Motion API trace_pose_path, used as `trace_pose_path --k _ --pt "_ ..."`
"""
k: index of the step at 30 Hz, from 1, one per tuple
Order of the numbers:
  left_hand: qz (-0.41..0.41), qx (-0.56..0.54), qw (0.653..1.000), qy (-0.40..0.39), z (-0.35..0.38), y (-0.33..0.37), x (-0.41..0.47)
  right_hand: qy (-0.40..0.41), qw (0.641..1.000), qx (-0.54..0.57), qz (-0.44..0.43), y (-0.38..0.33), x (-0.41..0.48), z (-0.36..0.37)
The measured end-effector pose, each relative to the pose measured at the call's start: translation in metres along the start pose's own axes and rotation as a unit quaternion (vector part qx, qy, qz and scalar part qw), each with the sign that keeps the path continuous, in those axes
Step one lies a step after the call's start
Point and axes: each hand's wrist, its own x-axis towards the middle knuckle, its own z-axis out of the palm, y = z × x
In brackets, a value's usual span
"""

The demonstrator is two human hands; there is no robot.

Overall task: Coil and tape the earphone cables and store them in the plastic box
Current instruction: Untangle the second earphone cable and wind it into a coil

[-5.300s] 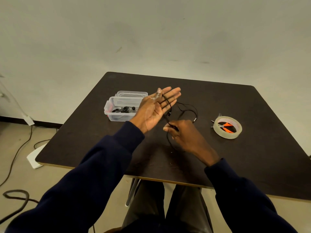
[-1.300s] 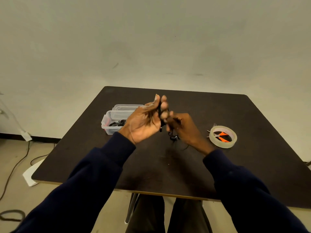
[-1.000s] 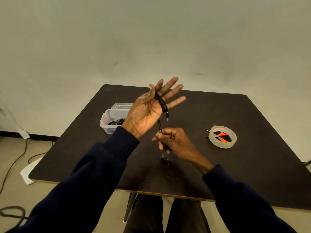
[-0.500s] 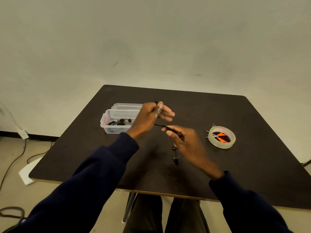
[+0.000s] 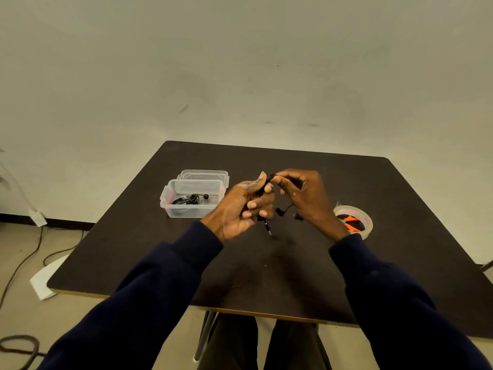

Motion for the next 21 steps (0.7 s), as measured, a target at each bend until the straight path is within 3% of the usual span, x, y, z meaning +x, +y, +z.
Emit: trace_pose_path --k 3,7,12,21 --pt "0.009 -0.056 0.998 -0.032 0.007 0.008 -0.001 -0.005 0.999 0.028 0.033 0.01 -0.004 0.011" --pt "0.041 -0.065 0.997 0.003 0.014 0.009 0.003 -0.043 0.994 0.09 0.054 0.005 -0.015 0.028" --pt "0.12 -0.039 0.992 0.016 0.01 0.013 0.011 -0.072 0.99 0.048 0.115 0.001 -0.031 0.042" --pt "0.178 -0.056 0.98 0.072 0.008 0.013 0.023 -0.107 0.986 0.083 0.095 -0.013 -0.035 0.039"
